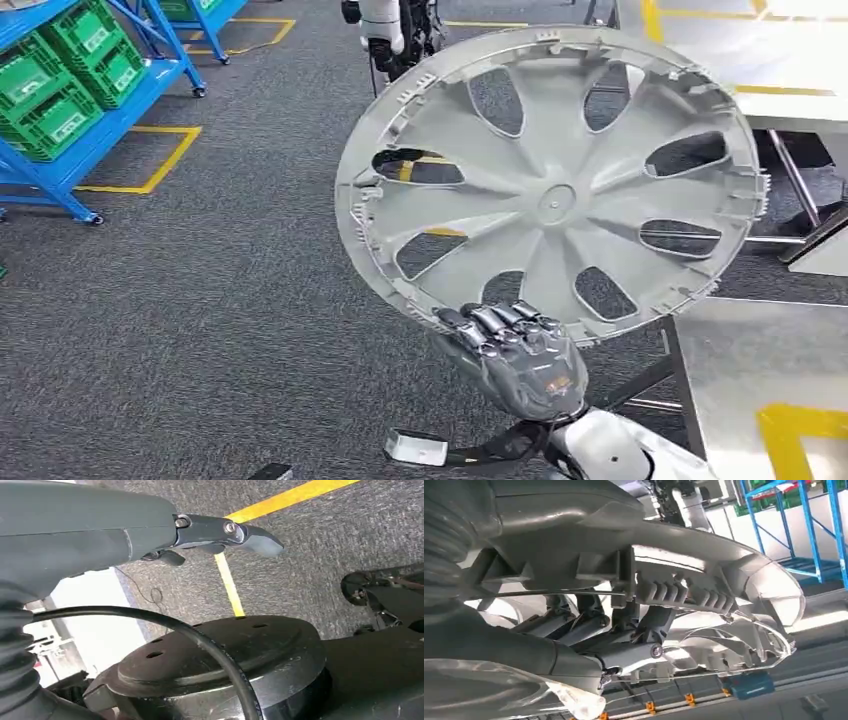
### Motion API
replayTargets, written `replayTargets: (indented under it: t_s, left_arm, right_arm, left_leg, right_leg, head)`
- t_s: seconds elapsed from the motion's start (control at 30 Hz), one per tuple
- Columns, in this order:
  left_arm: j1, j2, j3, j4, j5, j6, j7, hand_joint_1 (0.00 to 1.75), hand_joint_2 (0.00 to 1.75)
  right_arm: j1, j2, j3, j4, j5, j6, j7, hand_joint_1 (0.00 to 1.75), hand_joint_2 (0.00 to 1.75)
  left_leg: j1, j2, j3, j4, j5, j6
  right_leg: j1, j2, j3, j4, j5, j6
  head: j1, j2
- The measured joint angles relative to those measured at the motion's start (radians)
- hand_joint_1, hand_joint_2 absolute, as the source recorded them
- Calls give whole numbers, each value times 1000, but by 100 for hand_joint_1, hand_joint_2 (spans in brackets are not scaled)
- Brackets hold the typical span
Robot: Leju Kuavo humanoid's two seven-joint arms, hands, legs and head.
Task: Take the parts from the cabinet and place them on the table.
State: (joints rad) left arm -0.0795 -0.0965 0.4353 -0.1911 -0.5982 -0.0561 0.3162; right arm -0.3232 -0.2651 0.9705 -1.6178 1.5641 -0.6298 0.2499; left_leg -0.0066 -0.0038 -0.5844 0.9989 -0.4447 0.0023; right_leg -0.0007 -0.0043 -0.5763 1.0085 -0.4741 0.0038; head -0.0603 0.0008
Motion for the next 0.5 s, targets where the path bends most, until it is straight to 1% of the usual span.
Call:
replayTargets:
  t_s: [0.5]
  left_arm:
    - [2,0,3,0,-6,-3,-14,0,175]
  right_arm:
    - [17,-11,-6,-5,0,-5,-5,175,175]
  left_leg:
    - [0,0,0,0,0,0]
  right_leg:
    - [0,0,0,0,0,0]
  head:
    - [0,0]
